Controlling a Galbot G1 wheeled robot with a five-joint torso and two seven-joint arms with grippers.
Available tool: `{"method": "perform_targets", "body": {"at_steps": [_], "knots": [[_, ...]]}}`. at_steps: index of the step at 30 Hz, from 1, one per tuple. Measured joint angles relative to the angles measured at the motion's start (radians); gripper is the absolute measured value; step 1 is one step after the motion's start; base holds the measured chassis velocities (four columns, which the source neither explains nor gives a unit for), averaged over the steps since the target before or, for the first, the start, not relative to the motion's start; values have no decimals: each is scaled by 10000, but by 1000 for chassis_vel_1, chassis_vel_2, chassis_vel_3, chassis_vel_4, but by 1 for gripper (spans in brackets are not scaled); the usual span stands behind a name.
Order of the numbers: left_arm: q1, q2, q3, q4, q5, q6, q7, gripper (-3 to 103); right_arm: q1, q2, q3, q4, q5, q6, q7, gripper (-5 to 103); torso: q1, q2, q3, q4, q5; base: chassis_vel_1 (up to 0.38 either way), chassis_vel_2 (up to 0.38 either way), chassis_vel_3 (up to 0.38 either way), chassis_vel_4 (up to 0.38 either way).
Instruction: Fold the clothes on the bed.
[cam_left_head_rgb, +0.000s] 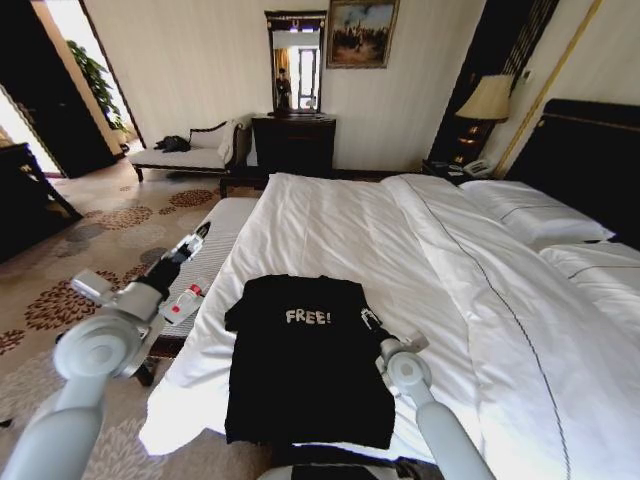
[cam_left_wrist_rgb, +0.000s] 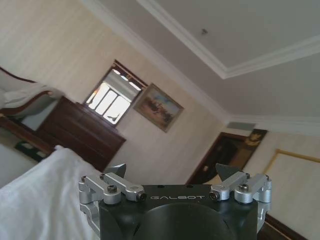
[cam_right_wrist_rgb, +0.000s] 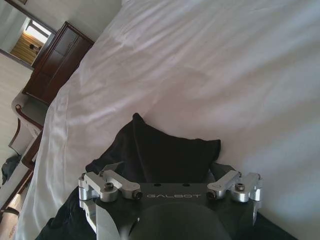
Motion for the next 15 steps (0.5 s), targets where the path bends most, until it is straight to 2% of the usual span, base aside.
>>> {"method": "perform_targets", "body": {"at_steps": [4, 9, 10, 12, 15], "knots": [[-406, 55, 48, -249, -355, 215, -142, 100, 27, -84, 61, -171, -34, 23, -115, 96, 0, 1, 0, -1, -1, 0, 0, 0, 0], [-518, -35, 354, -63, -156, 304, -212, 100, 283, -117, 65, -751, -236, 127, -340, 95, 1, -1, 1, 0, -1, 0, 0, 0, 0], [-517, -87, 433, 16, -15, 305, -216, 100, 360, -122, 62, -898, -273, 148, -388, 90, 1, 0, 1, 0, -2, 0, 0, 0, 0], [-505, -137, 490, 77, 89, 306, -221, 100, 438, -132, 62, -1037, -295, 166, -421, 90, 1, -1, 1, 1, -3, 0, 0, 0, 0], [-478, -165, 557, 134, 178, 322, -225, 100, 499, -188, 69, -1125, -283, 181, -435, 74, 1, -1, 1, 2, -2, 0, 0, 0, 0]]}}
